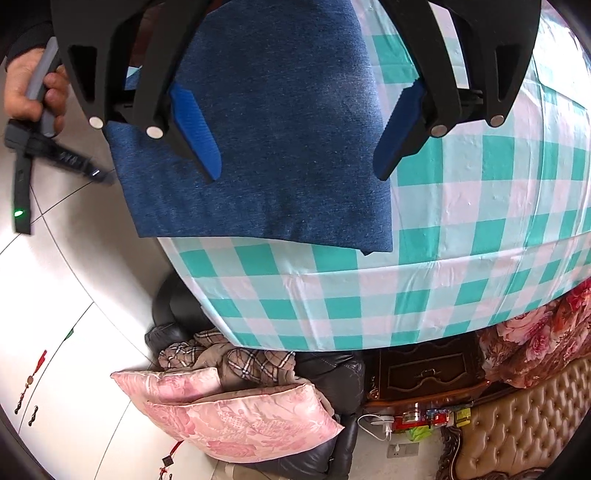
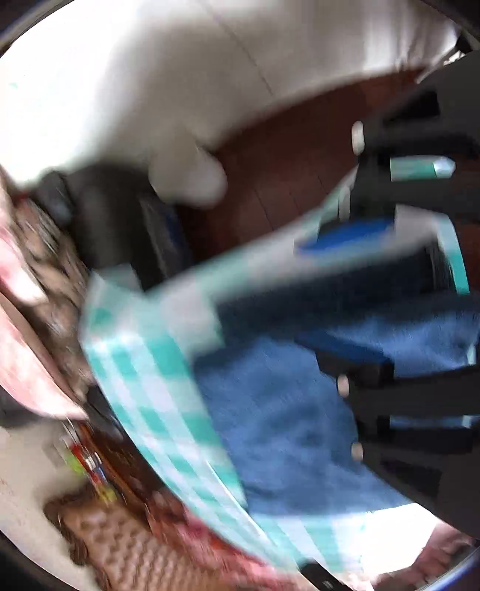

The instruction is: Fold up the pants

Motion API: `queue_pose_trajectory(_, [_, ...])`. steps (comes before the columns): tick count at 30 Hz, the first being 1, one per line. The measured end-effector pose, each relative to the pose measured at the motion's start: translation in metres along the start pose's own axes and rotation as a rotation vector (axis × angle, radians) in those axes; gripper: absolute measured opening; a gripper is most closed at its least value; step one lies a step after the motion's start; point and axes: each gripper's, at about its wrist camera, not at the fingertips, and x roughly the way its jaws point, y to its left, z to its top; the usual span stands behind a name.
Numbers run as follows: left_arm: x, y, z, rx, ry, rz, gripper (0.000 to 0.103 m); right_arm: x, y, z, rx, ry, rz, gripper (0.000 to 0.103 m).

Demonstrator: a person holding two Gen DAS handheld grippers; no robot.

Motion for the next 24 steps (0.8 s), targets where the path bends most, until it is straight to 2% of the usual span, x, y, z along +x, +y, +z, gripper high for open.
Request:
queue_pose_trajectory(1, [0.001,0.0,0.001,-0.001,0.004,0.004,0.092,-0.005,0.002,0.003,-0.015,-0.027,-0.076,0.073])
queue_pose_trajectory(2, [0.003,0.0,0.001,-0.001,0.013,0.006,0.095,-0.01,0.005,0.006,-0.043,-0.049,-0.158,0.074])
queue_pose_trajectory(4, [0.007,0.0,0.002,-0.001,0.029,0.008,0.098,-0.015,0.013,0.01,-0.075,-0.051,-0.219,0.077])
queue_pose_trajectory(9, [0.009,0.001,-0.001,-0.001,0.036,0.056,0.101,-0.028,0.045,0.007,-0.173,-0.074,-0.203,0.083])
queue_pose_trajectory(17, [-0.001,-0.004,0.001,0.037,-0.002,0.109,0.101,-0.034,0.063,0.003,-0.182,-0.07,-0.172,0.083])
queue_pose_trajectory(24, [-0.014,-0.003,0.001,0.033,-0.052,0.085,0.101,-0.046,0.07,-0.001,-0.2,-0.098,-0.169,0.083])
